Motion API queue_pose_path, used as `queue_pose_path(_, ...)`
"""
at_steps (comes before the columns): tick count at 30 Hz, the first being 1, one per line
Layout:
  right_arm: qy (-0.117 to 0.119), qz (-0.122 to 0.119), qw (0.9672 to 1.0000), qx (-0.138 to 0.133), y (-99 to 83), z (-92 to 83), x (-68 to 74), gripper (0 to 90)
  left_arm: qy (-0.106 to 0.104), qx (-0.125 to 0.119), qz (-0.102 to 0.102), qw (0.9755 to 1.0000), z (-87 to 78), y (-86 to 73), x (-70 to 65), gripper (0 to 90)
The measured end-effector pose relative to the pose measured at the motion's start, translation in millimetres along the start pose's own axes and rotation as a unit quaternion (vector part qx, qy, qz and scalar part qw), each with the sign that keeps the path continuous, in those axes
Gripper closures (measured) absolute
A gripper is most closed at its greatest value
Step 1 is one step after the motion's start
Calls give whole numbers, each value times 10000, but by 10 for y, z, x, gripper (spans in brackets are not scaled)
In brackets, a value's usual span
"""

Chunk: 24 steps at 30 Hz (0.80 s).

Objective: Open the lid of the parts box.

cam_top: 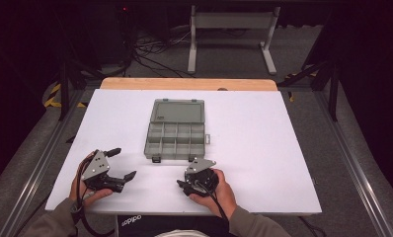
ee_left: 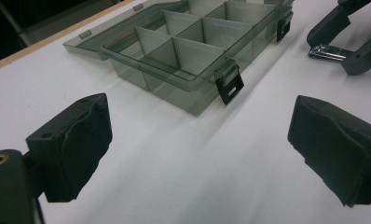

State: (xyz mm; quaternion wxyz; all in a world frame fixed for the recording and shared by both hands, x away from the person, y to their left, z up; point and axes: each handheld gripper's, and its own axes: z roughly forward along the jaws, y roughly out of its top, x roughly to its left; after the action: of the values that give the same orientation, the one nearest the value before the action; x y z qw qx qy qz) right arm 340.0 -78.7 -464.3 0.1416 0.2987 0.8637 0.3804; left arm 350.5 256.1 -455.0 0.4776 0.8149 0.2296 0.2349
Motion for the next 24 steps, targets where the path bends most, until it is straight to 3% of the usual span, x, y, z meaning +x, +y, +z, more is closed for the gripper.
queue_pose_path(9,21,92,10000,-18,8,1,-49,785,-24,16,-32,10000,39,2,31,73)
queue_pose_path(15,200,-58,9998,-27,10,-2,-109,795,-34,37,-35,10000,38,0,33,74)
queue_pose_path(24,406,-77,9990,-166,20,-54,-183,796,-18,24,-58,10000,44,-6,54,77)
